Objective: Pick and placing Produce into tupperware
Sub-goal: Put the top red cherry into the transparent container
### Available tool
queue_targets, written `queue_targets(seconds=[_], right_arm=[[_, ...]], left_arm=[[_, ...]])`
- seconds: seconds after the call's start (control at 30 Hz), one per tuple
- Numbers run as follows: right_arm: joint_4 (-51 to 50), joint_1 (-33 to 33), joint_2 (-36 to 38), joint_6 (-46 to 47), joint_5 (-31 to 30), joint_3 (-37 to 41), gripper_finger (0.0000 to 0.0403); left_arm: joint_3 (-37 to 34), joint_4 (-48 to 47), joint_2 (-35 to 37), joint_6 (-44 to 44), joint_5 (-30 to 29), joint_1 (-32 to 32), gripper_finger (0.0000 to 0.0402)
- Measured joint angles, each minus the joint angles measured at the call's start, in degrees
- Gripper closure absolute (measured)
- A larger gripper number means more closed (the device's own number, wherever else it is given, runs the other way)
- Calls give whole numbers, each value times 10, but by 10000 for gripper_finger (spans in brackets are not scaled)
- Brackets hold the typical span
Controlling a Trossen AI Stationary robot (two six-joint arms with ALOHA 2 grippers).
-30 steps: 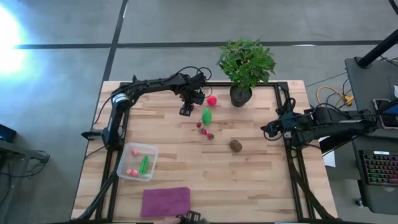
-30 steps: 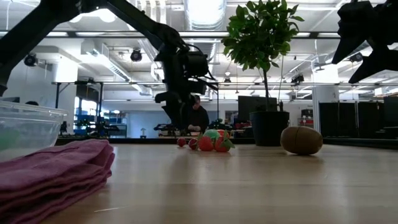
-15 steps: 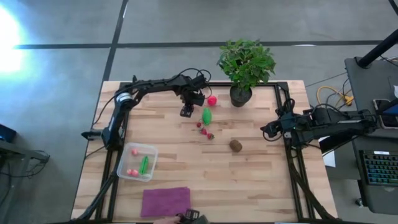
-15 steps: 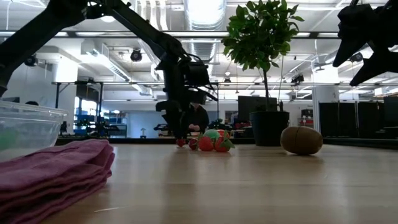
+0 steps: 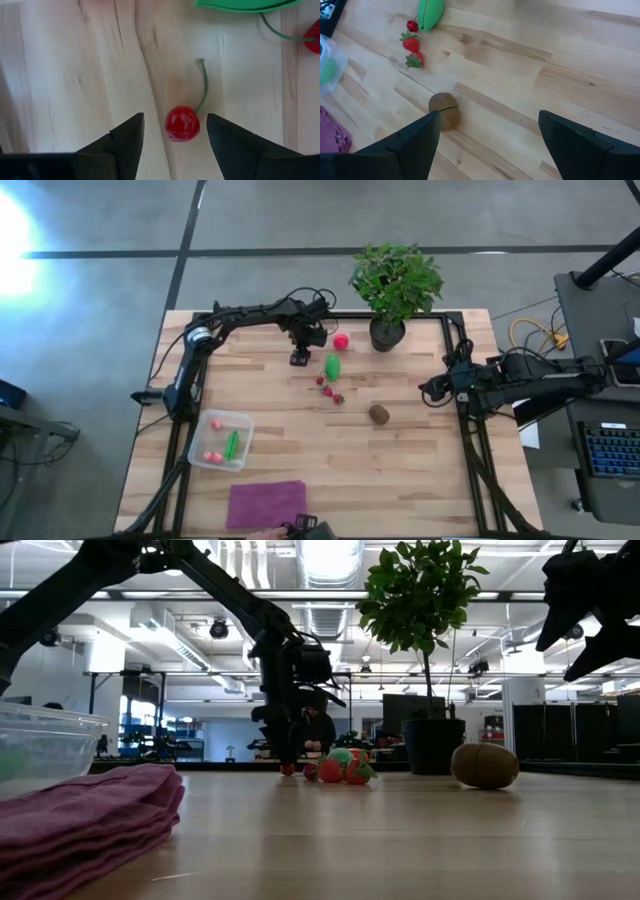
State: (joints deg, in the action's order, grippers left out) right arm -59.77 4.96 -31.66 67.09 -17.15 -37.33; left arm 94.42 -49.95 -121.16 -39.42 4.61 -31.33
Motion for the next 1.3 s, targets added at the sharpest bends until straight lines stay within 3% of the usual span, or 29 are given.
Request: queue_targets(seconds=[0.57, 0.97, 1.3], right_arm=[[0, 0, 0, 4, 0, 0, 77], [0, 0, 0, 2, 0, 0, 77], [0, 0, 0, -1, 0, 0, 77]], left_arm=[[-13, 6, 0, 16, 18, 13, 202], [-21, 7, 0, 16, -26, 13, 257], [-21, 17, 0, 31, -27, 15, 261]])
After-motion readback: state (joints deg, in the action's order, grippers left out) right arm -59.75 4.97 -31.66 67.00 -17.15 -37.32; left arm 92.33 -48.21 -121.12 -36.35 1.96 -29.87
